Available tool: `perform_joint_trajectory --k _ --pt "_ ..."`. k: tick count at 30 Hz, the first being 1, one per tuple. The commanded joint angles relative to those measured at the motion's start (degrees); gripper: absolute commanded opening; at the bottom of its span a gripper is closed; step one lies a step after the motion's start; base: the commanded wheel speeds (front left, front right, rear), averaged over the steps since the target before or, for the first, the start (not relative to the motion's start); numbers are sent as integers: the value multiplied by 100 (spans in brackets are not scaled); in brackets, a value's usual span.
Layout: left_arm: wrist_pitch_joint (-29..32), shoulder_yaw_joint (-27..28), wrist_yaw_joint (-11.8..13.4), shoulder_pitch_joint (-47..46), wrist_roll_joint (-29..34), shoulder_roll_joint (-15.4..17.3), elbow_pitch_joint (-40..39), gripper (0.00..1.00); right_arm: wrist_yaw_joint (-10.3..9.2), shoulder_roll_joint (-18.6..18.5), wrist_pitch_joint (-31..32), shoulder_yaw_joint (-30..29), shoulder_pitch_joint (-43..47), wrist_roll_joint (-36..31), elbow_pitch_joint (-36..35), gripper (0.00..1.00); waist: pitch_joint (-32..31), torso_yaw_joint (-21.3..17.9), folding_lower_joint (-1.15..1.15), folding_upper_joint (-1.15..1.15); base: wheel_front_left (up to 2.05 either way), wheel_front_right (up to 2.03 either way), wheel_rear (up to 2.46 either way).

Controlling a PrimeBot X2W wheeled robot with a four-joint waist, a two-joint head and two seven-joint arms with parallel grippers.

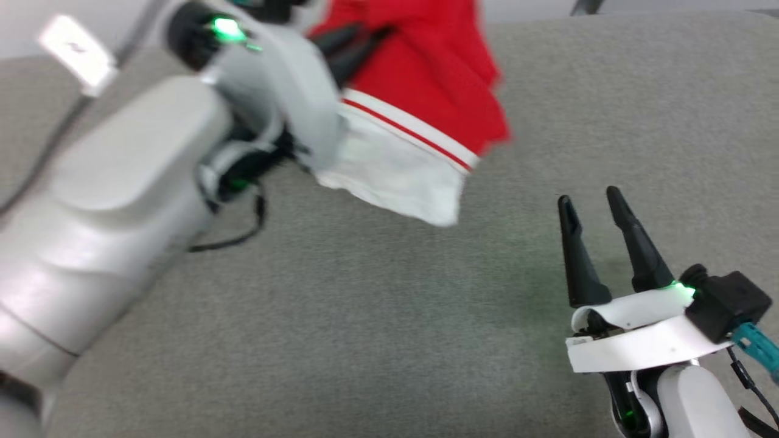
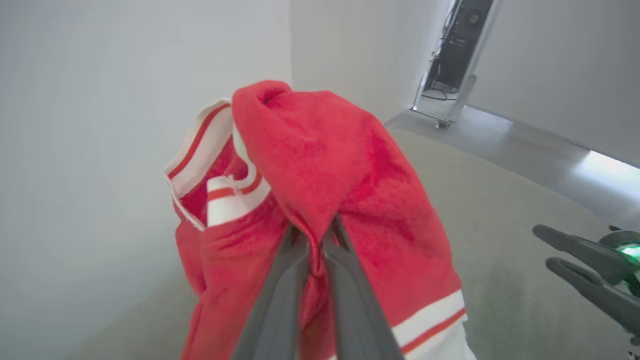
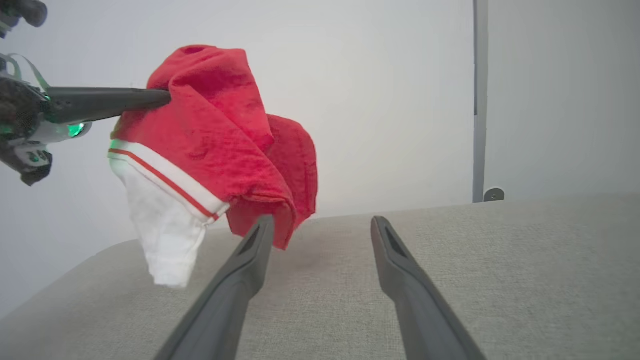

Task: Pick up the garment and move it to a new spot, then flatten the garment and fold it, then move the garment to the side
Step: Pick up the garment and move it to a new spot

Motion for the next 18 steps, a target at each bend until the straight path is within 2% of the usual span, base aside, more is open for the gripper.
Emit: perform_joint_trajectory --k 1,4,7,10,18 --pt "-86 -244 -11 -139 45 -143 -152 0 -2 15 -29 -56 52 101 -61 100 130 -279 0 0 0 0 0" --pt "-162 -661 -7 -319 113 -321 -454 0 -2 17 -30 -100 8 232 -161 100 281 -478 0 0 0 0 0" --pt "-131 -848 -1 -362 547 -433 -540 0 -2 17 -28 -90 -92 362 -251 100 464 -675 0 0 0 0 0" --pt "273 -875 -3 -89 1046 -574 -693 0 -2 17 -21 -49 -149 449 -304 100 631 -856 0 0 0 0 0" --pt "1303 -862 -1 526 2030 -272 -1239 0 -2 17 -21 56 -267 685 -373 100 891 -1181 0 0 0 0 0"
